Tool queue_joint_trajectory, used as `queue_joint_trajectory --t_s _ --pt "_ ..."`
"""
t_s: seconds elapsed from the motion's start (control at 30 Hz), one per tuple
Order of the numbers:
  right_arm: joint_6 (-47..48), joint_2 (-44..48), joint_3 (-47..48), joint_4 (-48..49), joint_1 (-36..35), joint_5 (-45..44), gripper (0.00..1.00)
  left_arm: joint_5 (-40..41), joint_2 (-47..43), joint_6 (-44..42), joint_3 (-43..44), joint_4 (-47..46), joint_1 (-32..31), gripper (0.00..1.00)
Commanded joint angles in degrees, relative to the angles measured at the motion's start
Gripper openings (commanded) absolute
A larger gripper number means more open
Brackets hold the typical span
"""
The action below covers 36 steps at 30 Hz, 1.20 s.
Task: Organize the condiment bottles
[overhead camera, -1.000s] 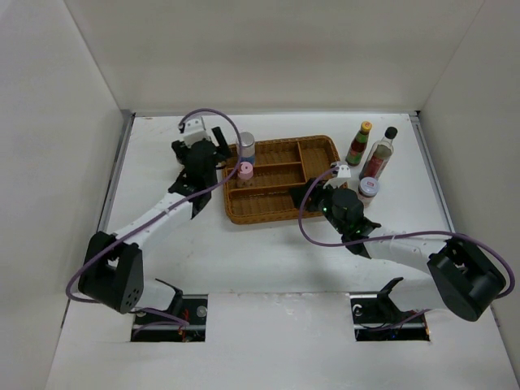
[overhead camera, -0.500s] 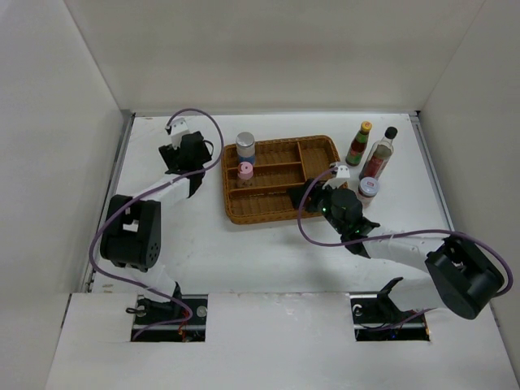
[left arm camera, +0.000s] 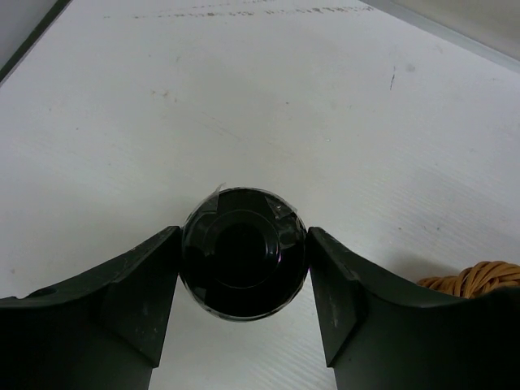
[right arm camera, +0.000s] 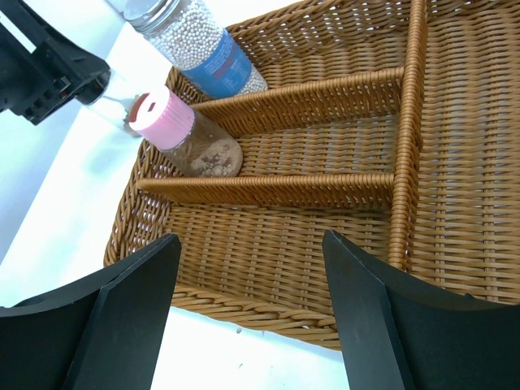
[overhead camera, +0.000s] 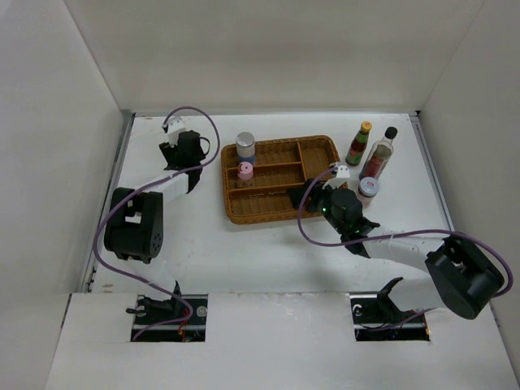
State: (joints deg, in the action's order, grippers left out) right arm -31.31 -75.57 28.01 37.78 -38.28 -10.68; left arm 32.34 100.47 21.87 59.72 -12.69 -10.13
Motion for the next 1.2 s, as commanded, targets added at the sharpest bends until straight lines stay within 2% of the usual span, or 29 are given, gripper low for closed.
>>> queue_joint_trajectory --t_s 0.0,0.13,0.33,0.5,0.7,0.83,1.17 --pt "0.37 0.07 1.08 2.83 0.10 0.57 0.77 -0.43 -5.96 0.98 -3.55 -1.63 0.16 0.36" --pt "0.37 0.16 1.08 2.83 0.09 0.57 0.77 -0.43 -17.29 1.25 -8.73 -1.73 -2.56 0.34" --pt "0.37 0.86 0.73 2.83 0.18 0.22 0.76 2.64 -36.01 1.60 -18.67 0.81 -12.66 0.34" --pt "0.37 1.04 0.73 2.83 0.27 0.22 0.76 3.69 -42.80 2.56 -20.52 6.88 -22.33 0.34" --pt "0.64 1.13 0.38 2.83 0.97 -0.05 0.76 4.22 -41.23 5.20 -19.21 8.29 -30.59 0.34" --pt "0.64 1.74 0.03 2.83 1.50 -0.48 0.76 4.40 -38.42 5.55 -19.21 6.89 -33.67 0.34" --pt "0.99 3.32 -0.76 2.83 2.20 -1.45 0.75 2.21 -27.27 6.08 -20.26 0.92 -36.41 0.36"
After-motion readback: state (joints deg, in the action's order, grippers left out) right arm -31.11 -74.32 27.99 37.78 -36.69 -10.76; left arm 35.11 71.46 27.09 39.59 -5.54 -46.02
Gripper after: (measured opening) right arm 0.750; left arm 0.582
